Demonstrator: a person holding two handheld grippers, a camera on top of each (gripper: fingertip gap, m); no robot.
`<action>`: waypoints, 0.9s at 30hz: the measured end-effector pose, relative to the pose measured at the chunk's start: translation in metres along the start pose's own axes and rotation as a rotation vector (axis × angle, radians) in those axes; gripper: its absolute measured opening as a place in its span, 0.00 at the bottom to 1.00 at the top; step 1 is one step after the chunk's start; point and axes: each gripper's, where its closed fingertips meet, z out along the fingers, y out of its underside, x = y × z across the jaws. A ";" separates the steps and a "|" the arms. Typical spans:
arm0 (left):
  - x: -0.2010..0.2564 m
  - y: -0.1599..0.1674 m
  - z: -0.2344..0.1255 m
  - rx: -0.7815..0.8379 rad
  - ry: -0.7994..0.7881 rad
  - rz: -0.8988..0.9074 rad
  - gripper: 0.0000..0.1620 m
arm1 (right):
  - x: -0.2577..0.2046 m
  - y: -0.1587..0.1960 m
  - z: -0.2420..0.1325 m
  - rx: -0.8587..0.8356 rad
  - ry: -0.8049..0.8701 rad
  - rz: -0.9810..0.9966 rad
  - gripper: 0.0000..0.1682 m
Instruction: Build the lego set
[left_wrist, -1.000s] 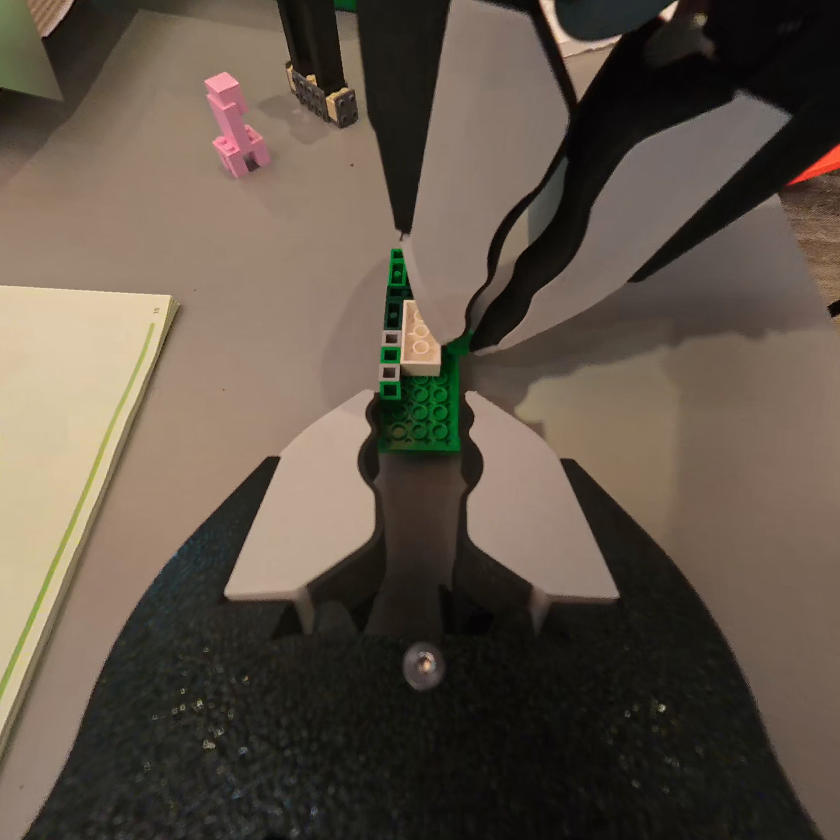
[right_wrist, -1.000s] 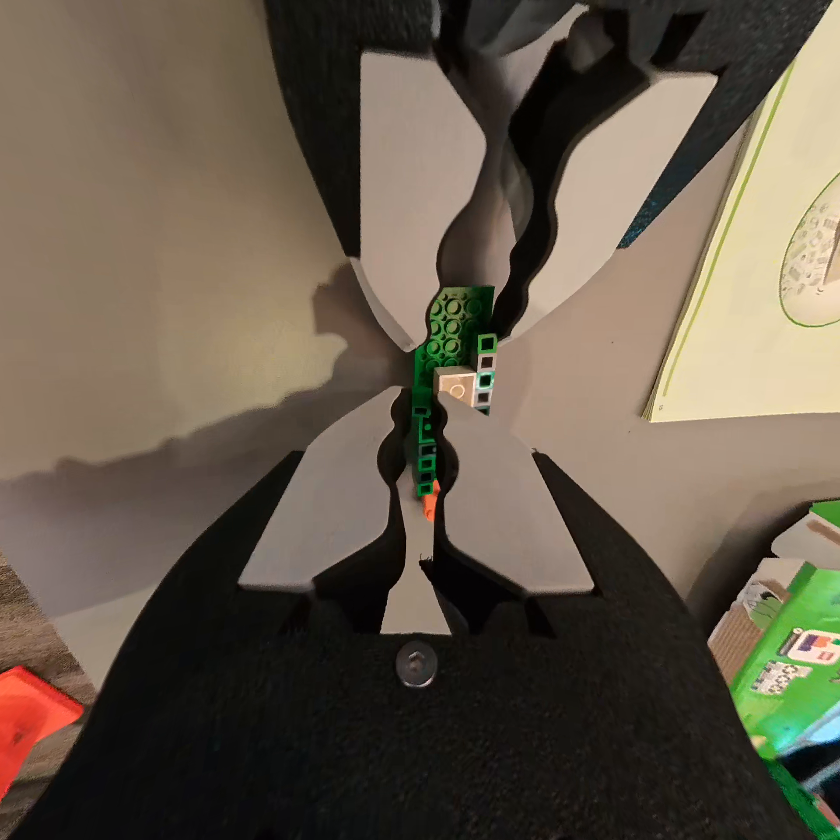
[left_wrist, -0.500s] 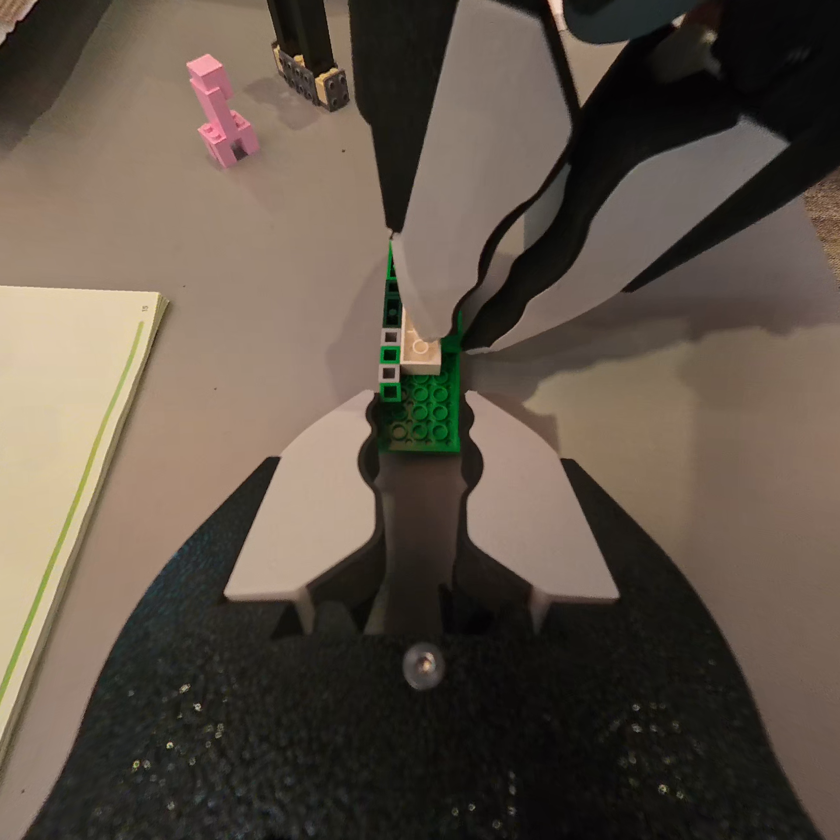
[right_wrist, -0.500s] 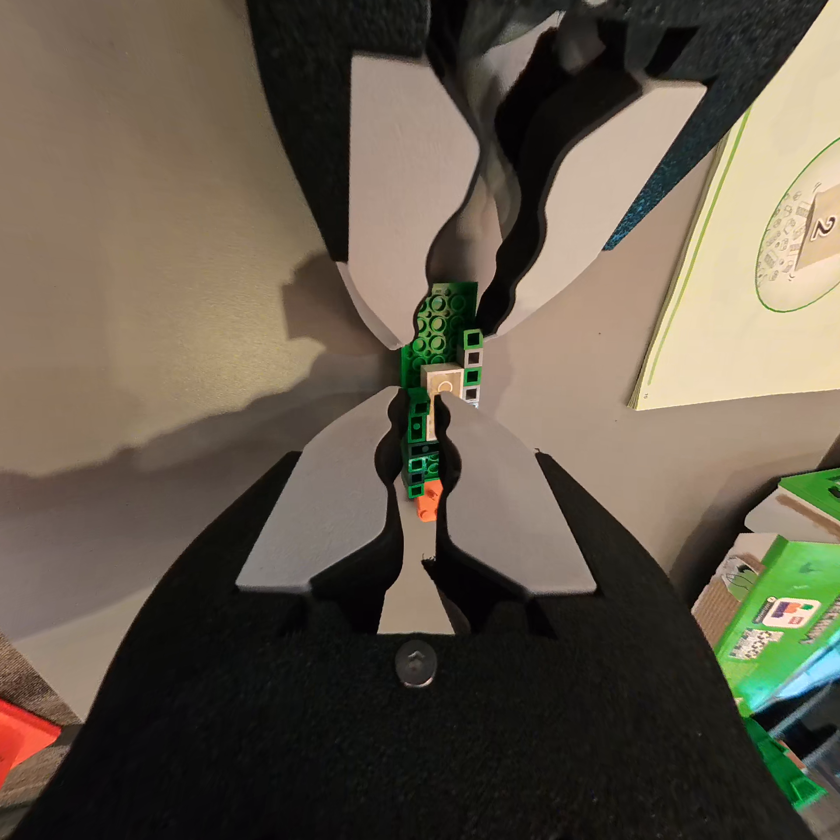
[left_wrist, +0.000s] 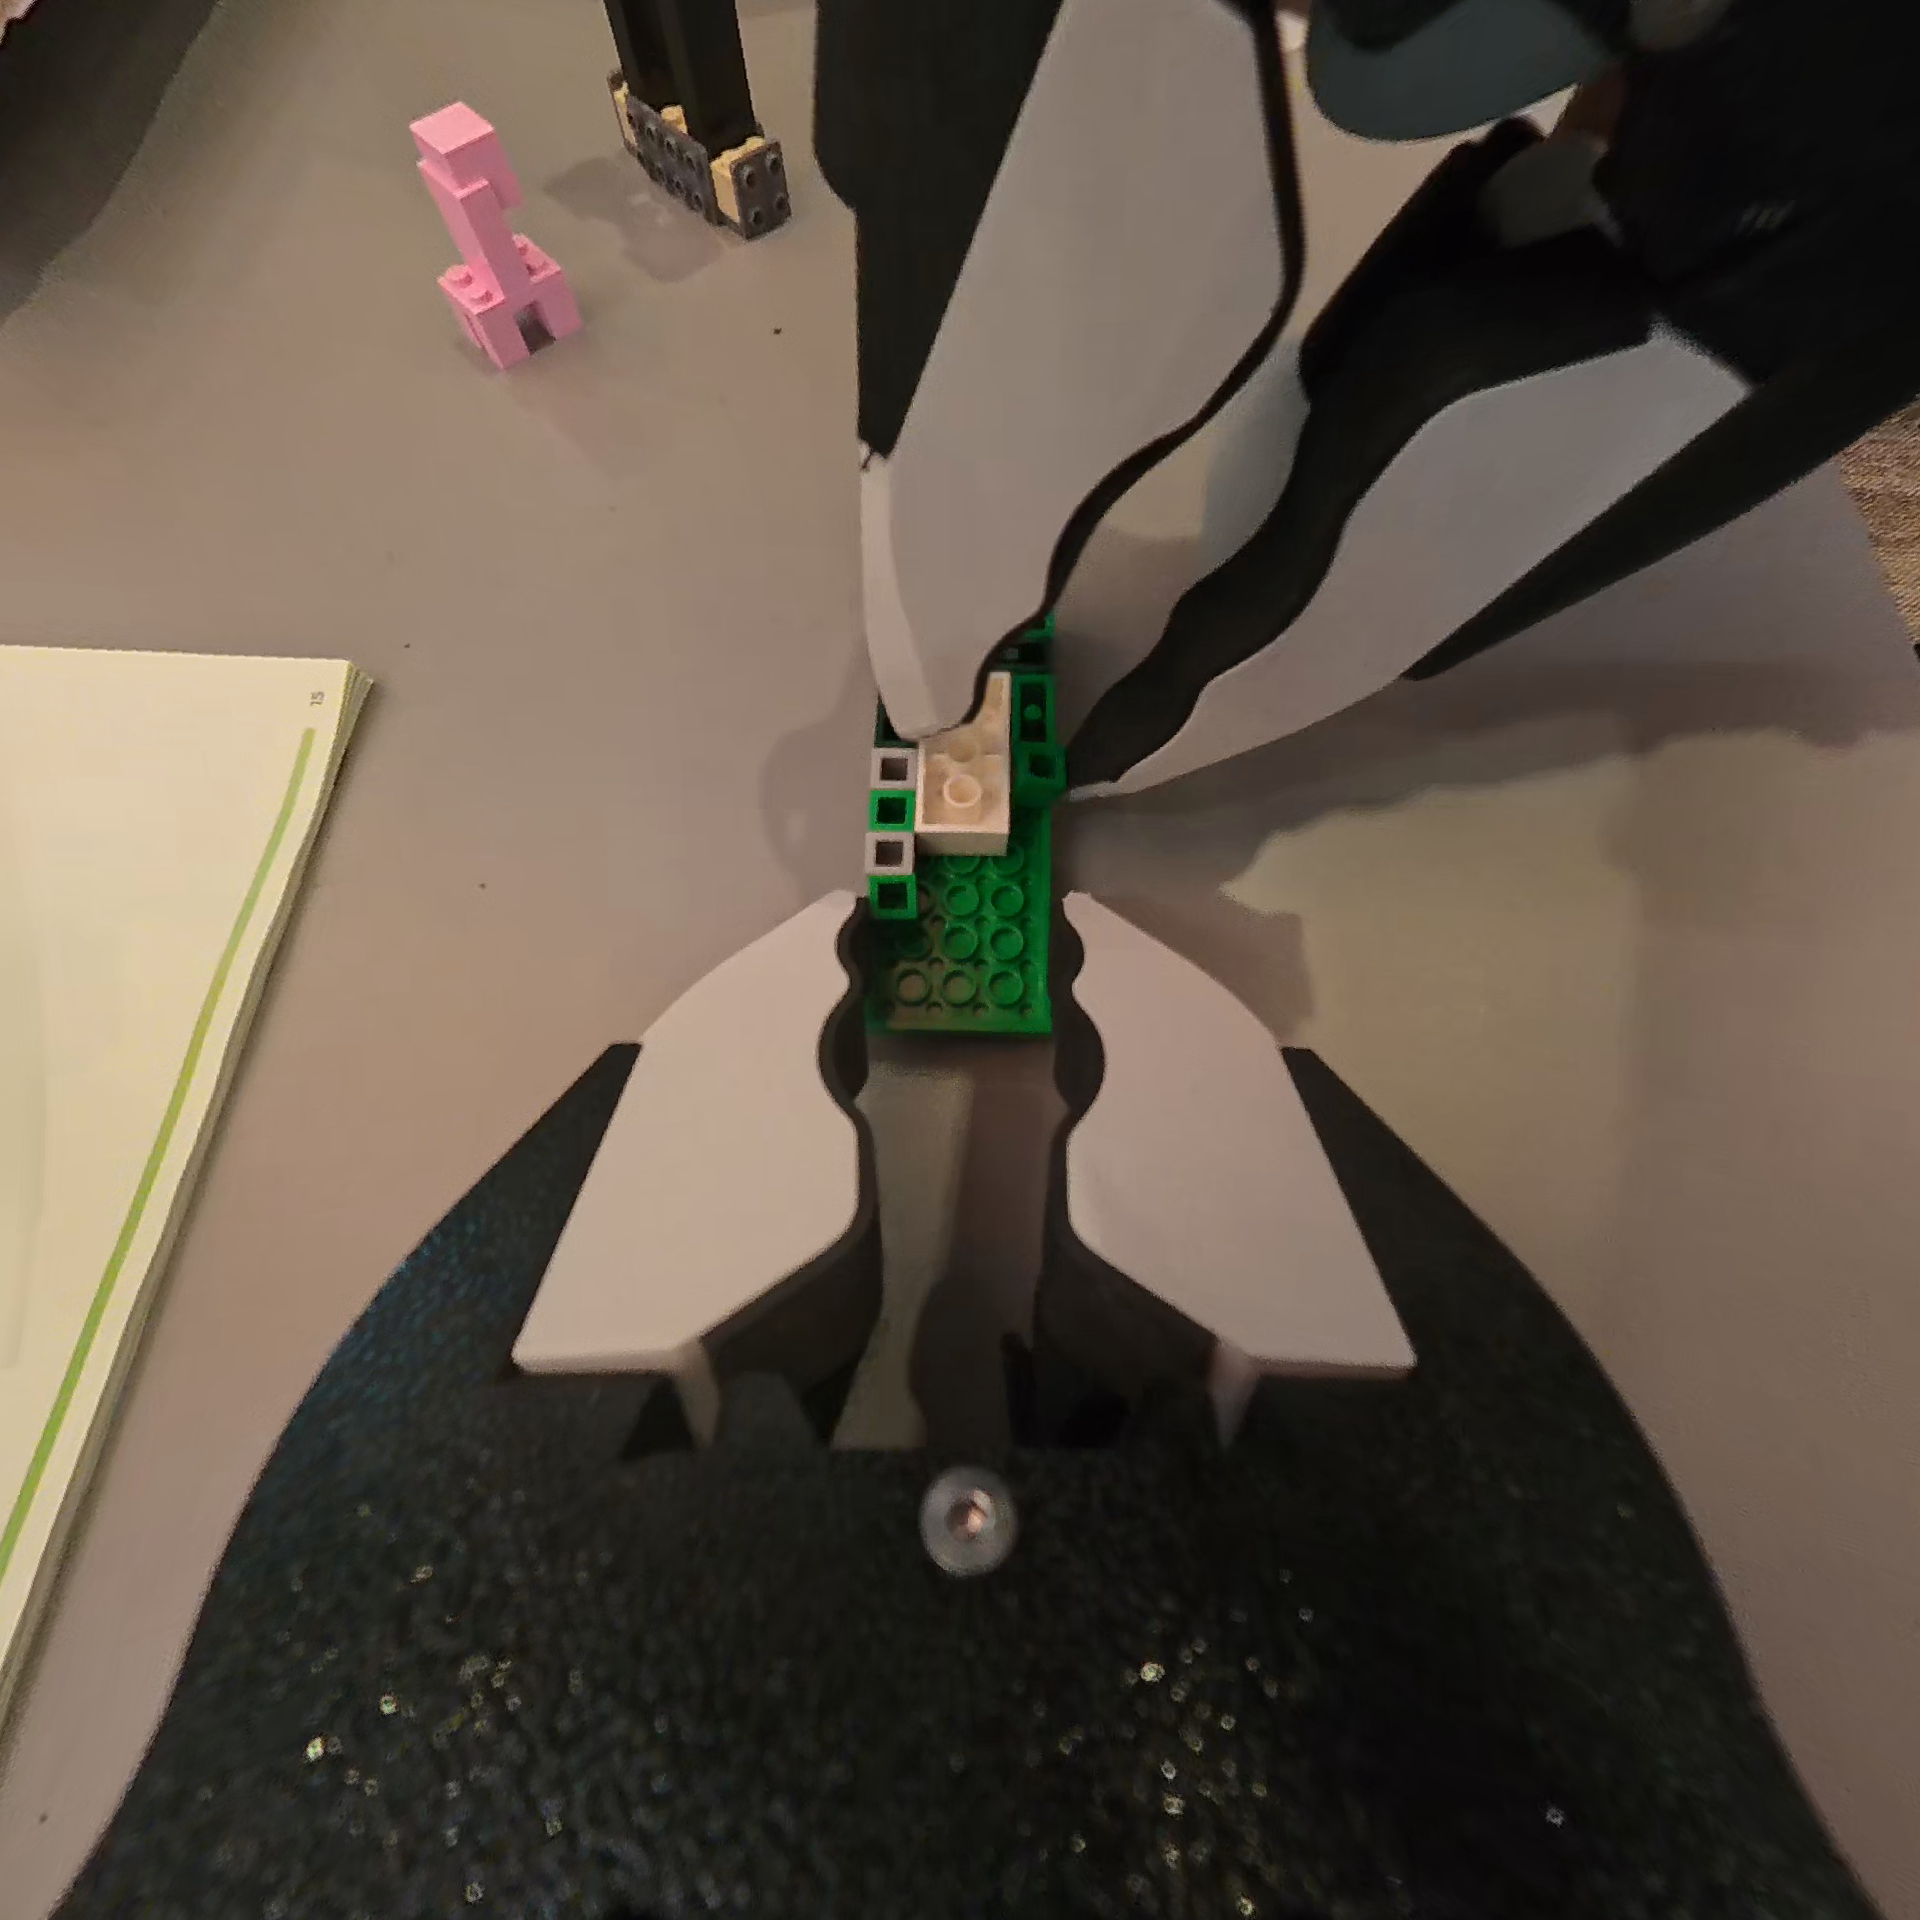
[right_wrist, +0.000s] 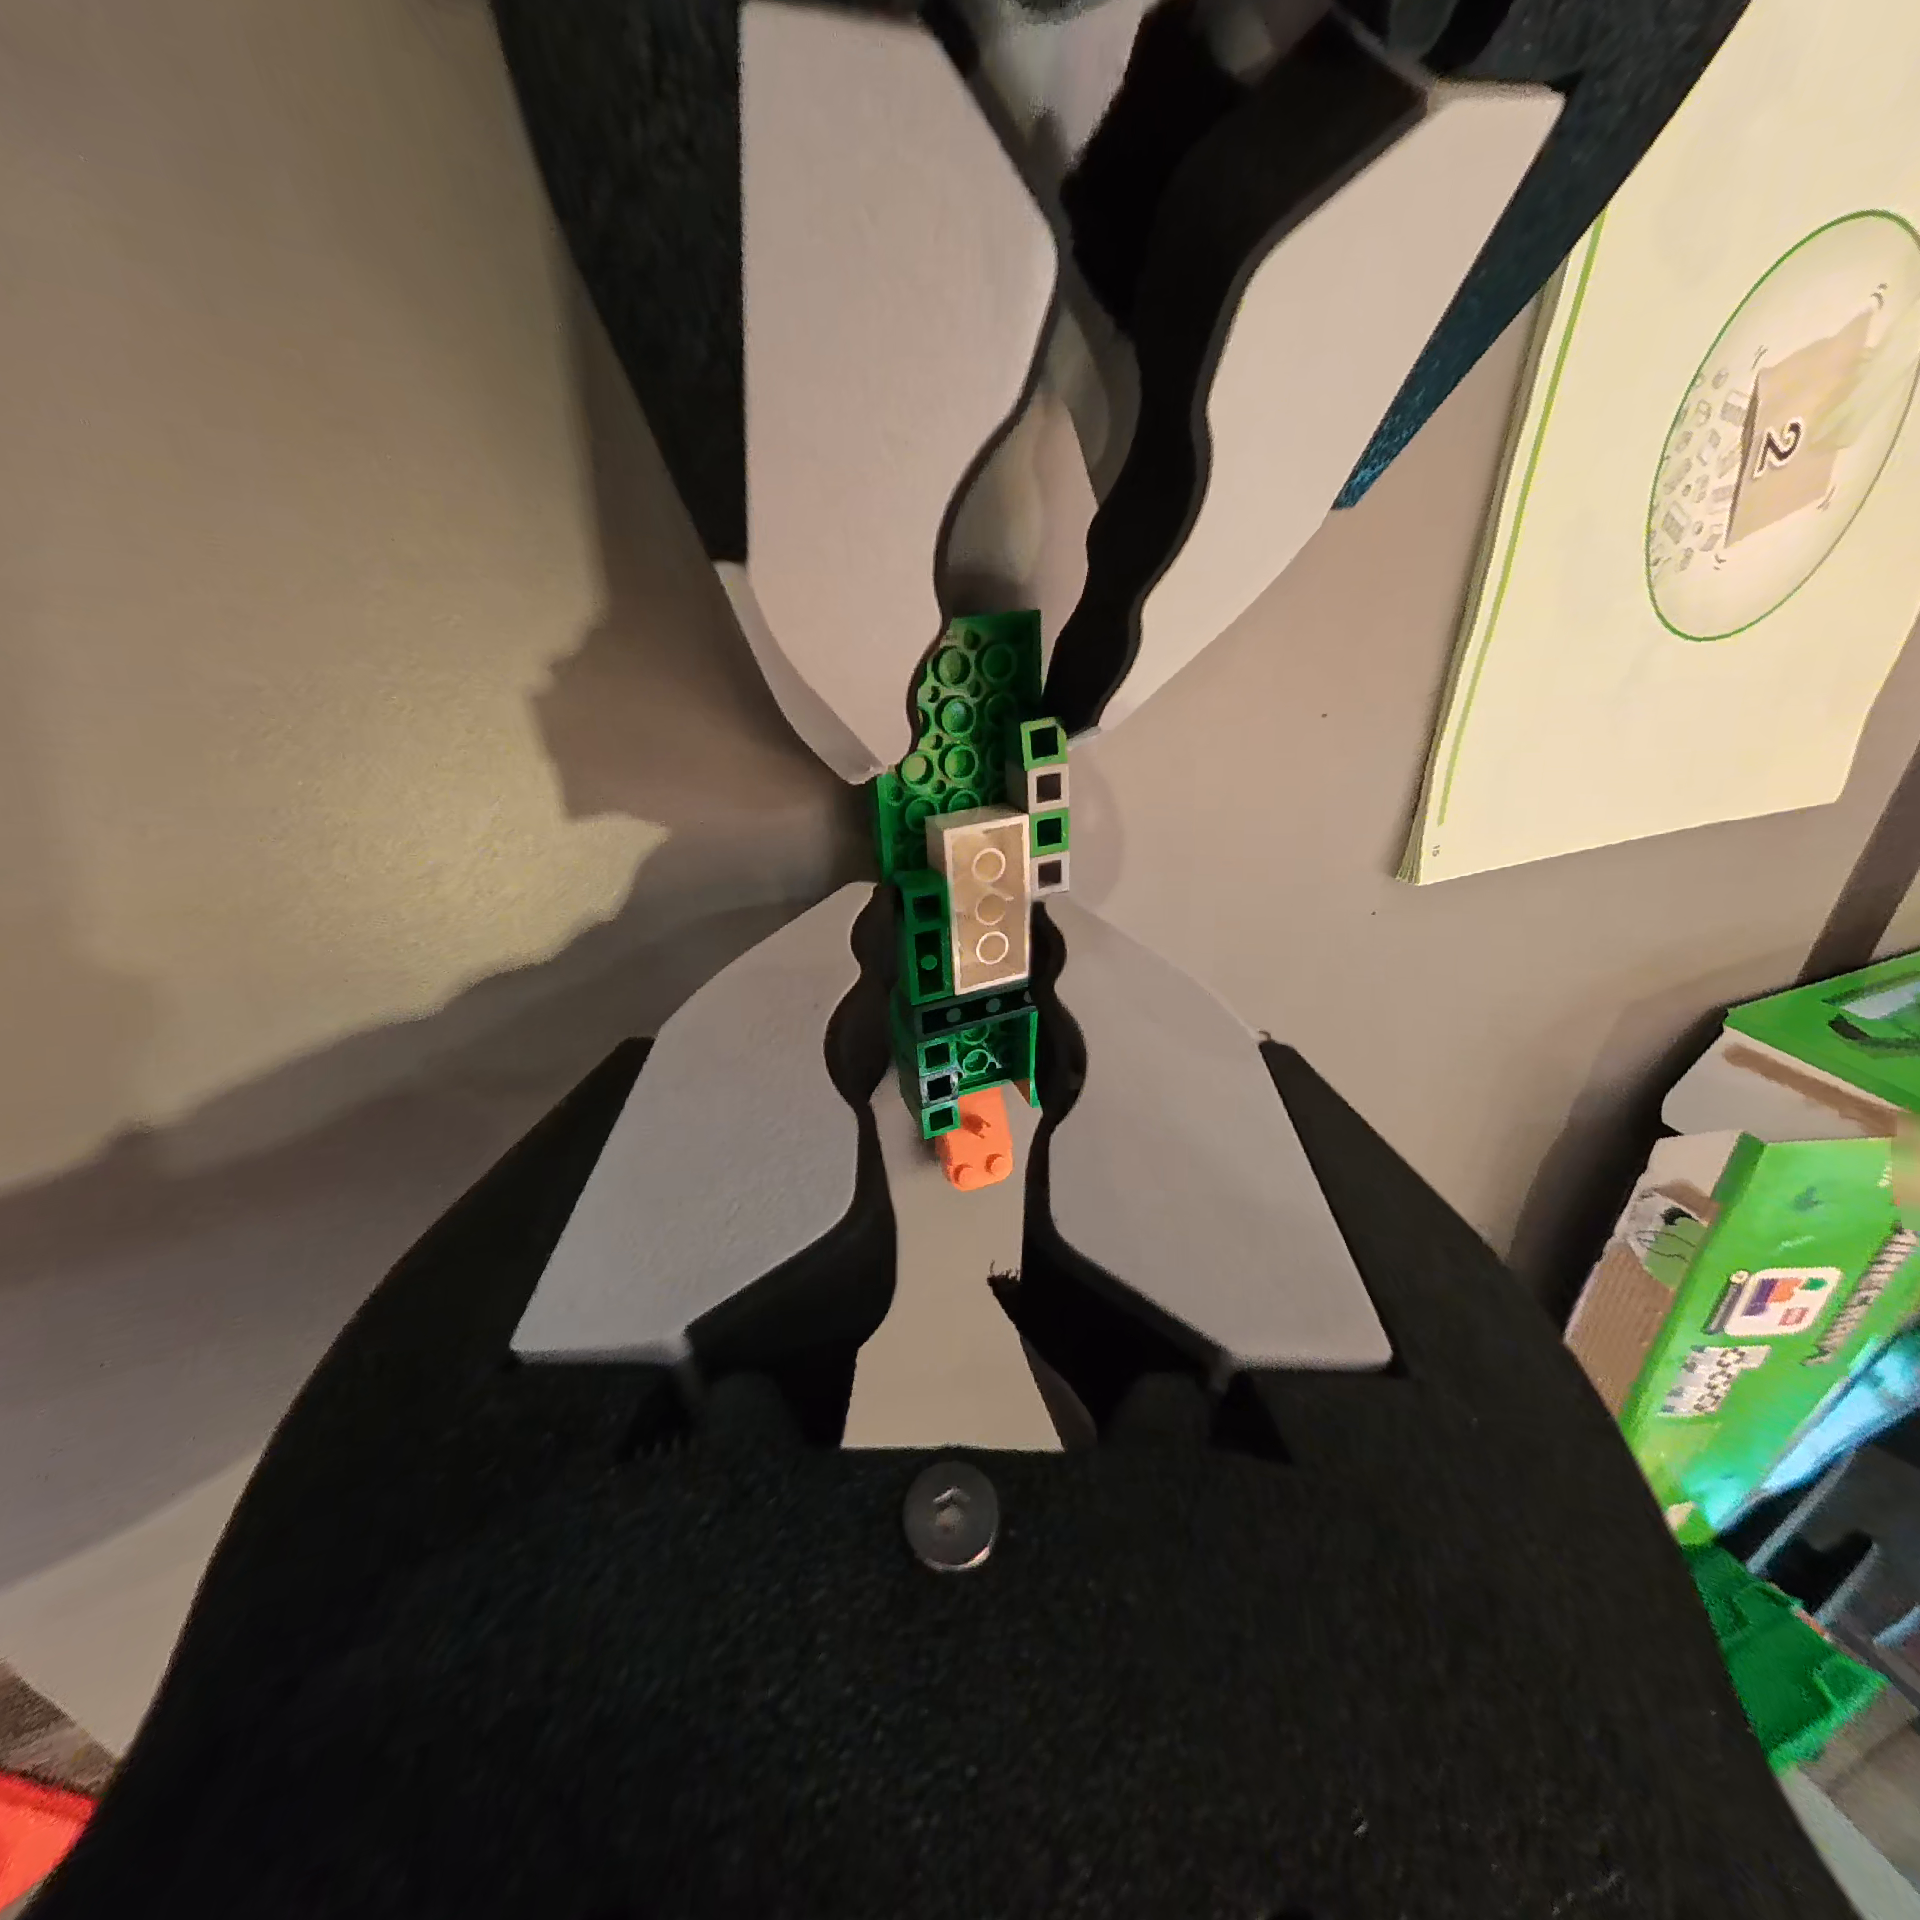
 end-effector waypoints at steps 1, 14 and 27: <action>0.000 0.000 0.000 0.000 0.001 0.000 0.20 | 0.000 0.002 0.001 -0.003 0.000 0.007 0.15; 0.001 0.001 0.001 -0.007 0.009 -0.004 0.20 | 0.000 0.008 0.000 0.055 0.042 0.102 0.15; 0.001 0.001 0.001 -0.010 0.011 -0.011 0.20 | 0.001 0.004 0.000 0.085 0.046 0.138 0.15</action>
